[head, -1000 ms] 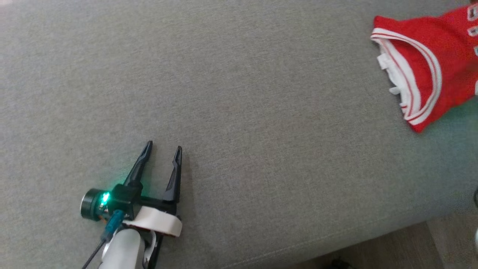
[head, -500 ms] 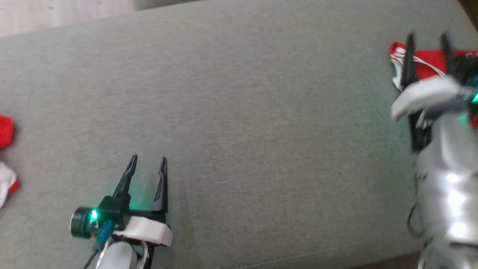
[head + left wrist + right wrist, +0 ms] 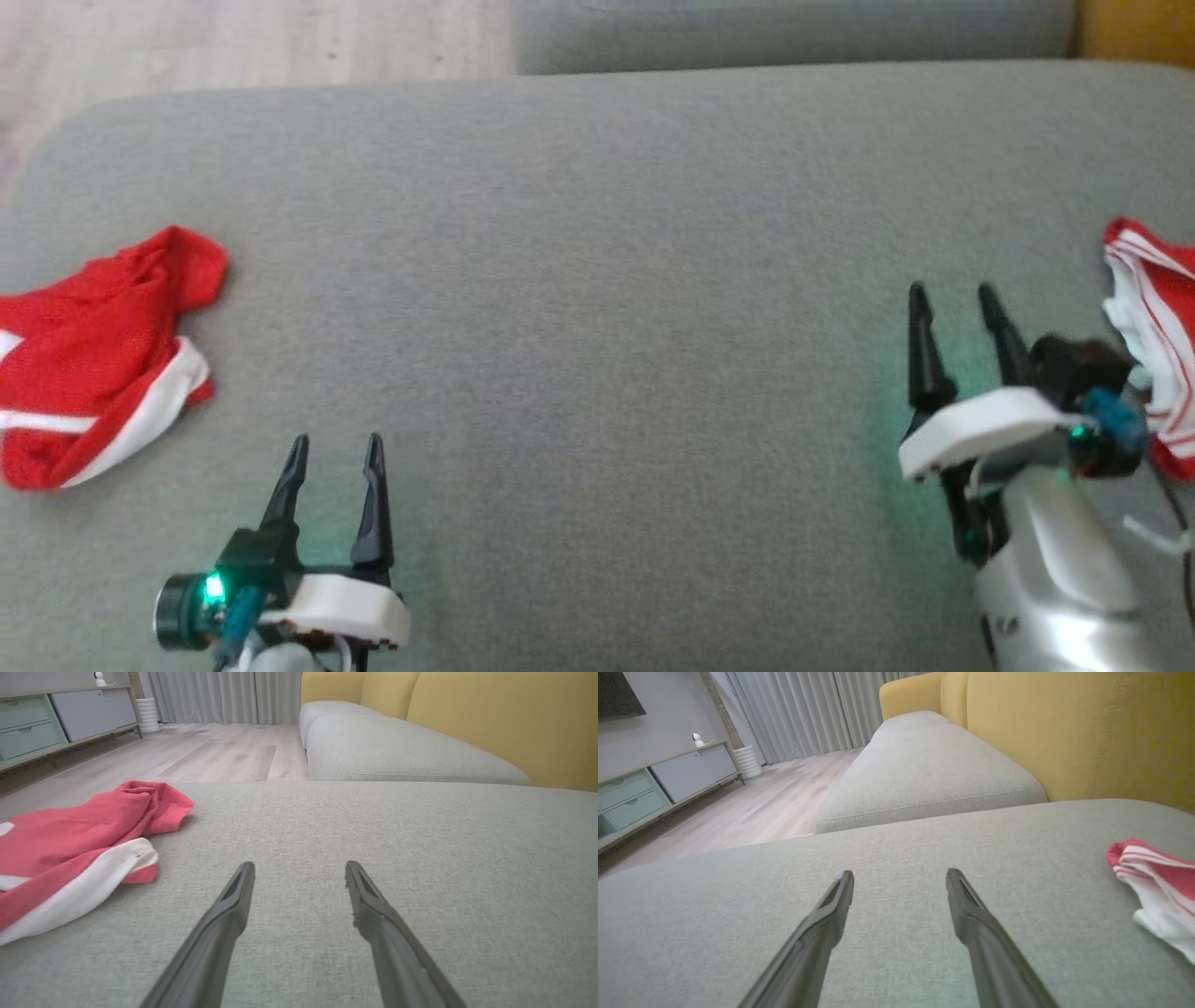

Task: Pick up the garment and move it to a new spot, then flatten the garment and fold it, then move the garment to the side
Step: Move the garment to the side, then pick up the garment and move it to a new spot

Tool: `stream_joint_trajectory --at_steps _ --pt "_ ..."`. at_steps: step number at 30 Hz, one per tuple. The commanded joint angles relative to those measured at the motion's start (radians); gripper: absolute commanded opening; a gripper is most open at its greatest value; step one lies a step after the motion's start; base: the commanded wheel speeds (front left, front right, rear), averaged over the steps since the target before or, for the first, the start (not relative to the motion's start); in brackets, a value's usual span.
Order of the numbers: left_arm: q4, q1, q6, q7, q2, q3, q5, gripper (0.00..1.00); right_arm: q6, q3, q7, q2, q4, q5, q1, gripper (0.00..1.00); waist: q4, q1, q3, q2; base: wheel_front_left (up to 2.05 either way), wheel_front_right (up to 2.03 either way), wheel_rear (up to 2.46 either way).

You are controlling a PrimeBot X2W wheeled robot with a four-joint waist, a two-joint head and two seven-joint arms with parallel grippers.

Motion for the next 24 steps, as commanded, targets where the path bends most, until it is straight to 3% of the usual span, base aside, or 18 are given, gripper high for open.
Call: stream_joint_trajectory --at_steps 1,10,24 --pt "-0.025 -0.017 0.007 -0.005 0.004 0.042 -0.005 1.00 -0.001 0.037 -0.011 0.007 -0.042 0.014 -0.004 1.00 0.024 0.0002 -0.020 0.0000 0.00 0.00 0.00" --pt "-0.027 0.007 0.018 -0.005 0.004 0.096 0.000 1.00 -0.001 0.096 -0.011 0.007 -0.113 0.061 0.072 1.00 0.031 0.0002 -0.065 0.0000 0.00 0.00 0.00" --pt "-0.037 0.049 0.030 -0.005 0.004 0.108 -0.014 1.00 -0.001 0.144 -0.011 0.007 -0.128 0.085 0.156 1.00 0.024 0.0002 -0.123 0.0000 0.00 0.00 0.00"
